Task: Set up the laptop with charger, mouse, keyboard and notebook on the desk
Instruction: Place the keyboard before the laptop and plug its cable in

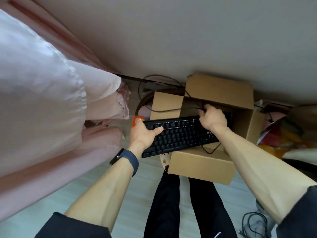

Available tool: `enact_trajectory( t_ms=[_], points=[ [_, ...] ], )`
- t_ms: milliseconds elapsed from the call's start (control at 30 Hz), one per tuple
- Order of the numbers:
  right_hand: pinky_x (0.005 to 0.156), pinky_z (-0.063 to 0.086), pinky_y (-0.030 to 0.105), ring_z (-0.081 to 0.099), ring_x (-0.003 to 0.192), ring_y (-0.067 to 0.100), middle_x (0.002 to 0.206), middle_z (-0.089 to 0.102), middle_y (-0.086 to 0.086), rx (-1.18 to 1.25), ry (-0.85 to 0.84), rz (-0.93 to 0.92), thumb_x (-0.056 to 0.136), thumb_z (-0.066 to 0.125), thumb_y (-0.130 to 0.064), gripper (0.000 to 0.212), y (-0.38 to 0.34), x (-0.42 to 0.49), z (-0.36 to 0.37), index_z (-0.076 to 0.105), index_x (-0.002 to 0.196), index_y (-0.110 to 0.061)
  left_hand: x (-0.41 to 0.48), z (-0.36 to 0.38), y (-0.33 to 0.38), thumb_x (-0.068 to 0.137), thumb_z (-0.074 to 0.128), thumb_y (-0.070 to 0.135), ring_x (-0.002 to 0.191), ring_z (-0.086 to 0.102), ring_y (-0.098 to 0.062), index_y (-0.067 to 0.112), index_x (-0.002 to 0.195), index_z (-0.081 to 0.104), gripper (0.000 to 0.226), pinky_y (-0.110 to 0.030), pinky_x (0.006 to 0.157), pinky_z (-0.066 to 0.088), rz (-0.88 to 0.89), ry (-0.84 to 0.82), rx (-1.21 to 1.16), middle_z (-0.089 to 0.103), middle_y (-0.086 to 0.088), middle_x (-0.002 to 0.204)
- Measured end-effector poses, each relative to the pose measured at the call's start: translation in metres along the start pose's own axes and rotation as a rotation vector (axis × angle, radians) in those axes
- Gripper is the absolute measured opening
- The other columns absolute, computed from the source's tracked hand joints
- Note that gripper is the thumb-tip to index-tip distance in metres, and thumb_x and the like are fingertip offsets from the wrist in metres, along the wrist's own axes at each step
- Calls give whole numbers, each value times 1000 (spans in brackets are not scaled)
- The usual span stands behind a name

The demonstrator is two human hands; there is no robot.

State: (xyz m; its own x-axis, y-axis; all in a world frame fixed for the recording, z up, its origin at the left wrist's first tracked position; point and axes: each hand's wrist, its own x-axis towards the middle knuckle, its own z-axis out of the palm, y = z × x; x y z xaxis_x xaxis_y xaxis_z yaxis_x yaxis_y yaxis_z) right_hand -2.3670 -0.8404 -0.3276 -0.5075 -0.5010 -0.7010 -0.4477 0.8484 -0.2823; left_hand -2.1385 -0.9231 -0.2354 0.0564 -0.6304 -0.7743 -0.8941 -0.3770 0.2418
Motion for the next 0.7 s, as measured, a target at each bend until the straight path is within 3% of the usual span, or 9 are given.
enact_trajectory(
  t_ms=[133, 267, 433, 500, 600, 700],
  points=[
    [73, 48, 36, 66, 91, 40, 92, 69, 14, 145, 115, -30, 104, 41, -41, 37, 17, -35, -16, 65, 109, -13, -29, -15, -2, 81, 77, 45, 93, 60, -24, 18, 108, 41, 53, -34, 75, 48, 184, 6, 69, 60, 0, 100],
    [79, 43, 37, 64, 97, 39, 97, 70, 13, 253, 190, 55, 106, 33, -44, 45, 15, -90, -52, 66, 104, -12, -83, -45, 7, 85, 72, 45, 84, 60, -23, 25, 105, 36, 46, -37, 72, 49, 417, 73, 206, 62, 2, 95],
    [85, 45, 37, 66, 91, 30, 89, 72, 4, 499, 332, 189, 102, 31, -52, 46, 0, -178, -121, 64, 85, -24, -150, -98, 26, 84, 71, 50, 80, 59, -19, 30, 110, 34, 49, -39, 71, 51, 553, 113, 128, 61, 4, 94],
    [93, 48, 41, 66, 96, 33, 96, 73, 6, 570, 428, 239, 102, 30, -52, 48, -3, -229, -159, 65, 85, -23, -183, -118, 37, 83, 72, 48, 80, 59, -18, 32, 109, 33, 49, -39, 70, 50, 632, 74, 72, 61, 2, 94],
    [99, 43, 42, 61, 110, 35, 113, 69, 12, 602, 551, 284, 105, 28, -49, 53, 5, -296, -200, 68, 104, -14, -221, -130, 56, 84, 73, 44, 76, 61, -18, 32, 107, 32, 48, -37, 66, 51, 755, -8, 17, 61, 2, 90],
    [99, 40, 43, 57, 114, 39, 118, 65, 19, 647, 708, 336, 106, 28, -47, 55, 29, -370, -231, 66, 108, -8, -259, -132, 81, 86, 73, 37, 78, 57, -5, 27, 109, 33, 47, -30, 65, 42, 926, -90, 14, 58, 6, 93]
  ],
)
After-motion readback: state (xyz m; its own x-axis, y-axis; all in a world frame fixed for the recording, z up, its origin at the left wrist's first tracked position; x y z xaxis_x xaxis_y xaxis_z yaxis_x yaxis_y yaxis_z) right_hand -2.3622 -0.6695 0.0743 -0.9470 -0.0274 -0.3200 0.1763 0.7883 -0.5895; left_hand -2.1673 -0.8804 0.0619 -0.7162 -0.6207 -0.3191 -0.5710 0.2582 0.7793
